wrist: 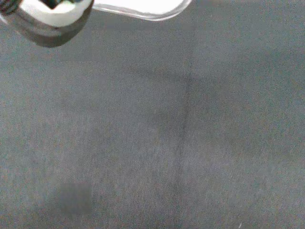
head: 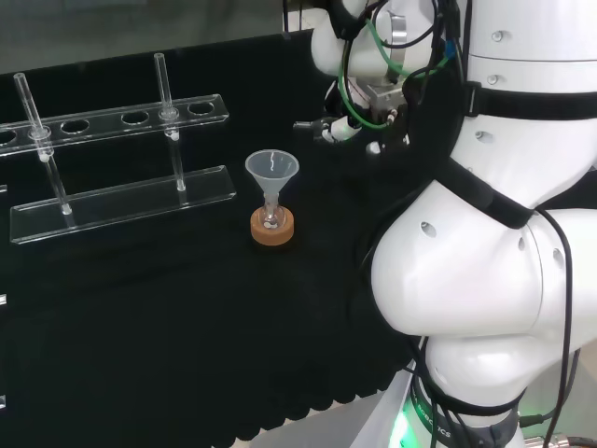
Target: Pour all the NaCl from the weighing funnel into the round-bottom flask.
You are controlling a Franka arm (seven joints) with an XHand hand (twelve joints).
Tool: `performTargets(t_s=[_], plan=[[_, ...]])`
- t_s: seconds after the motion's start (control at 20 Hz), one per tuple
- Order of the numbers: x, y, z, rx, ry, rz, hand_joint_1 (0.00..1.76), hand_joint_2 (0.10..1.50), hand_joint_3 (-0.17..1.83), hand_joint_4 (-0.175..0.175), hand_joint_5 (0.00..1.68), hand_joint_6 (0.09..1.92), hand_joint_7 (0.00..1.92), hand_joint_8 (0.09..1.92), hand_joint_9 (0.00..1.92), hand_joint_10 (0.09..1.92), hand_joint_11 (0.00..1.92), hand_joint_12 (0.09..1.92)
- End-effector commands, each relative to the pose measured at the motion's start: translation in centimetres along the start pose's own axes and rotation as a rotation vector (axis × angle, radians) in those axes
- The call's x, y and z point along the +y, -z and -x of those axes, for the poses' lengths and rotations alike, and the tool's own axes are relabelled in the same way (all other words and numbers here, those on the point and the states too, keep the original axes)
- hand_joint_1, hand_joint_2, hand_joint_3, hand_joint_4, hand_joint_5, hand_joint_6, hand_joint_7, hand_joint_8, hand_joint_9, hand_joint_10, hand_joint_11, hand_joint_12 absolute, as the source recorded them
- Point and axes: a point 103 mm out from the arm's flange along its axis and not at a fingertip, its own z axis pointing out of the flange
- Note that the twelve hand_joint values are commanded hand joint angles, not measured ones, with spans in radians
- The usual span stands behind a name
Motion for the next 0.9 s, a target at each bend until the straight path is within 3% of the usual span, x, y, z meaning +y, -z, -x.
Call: performTargets(t_s=[0.05, 0.5, 0.9], plan=[[-0.7, 3.2, 0.0, -0.015, 0.017, 0.012, 1.09, 0.80, 0.41, 0.175, 1.23, 0.65, 1.48, 0.37, 1.02, 0.25, 0.16, 1.47], [-2.3, 8.5, -1.2, -0.056, 0.042, 0.053, 1.09, 0.77, 0.45, 0.175, 1.24, 0.64, 1.50, 0.33, 1.03, 0.24, 0.17, 1.47], [-5.4, 11.7, -3.8, -0.084, 0.019, 0.075, 1.09, 0.77, 0.45, 0.175, 1.24, 0.64, 1.50, 0.33, 1.03, 0.23, 0.17, 1.47]])
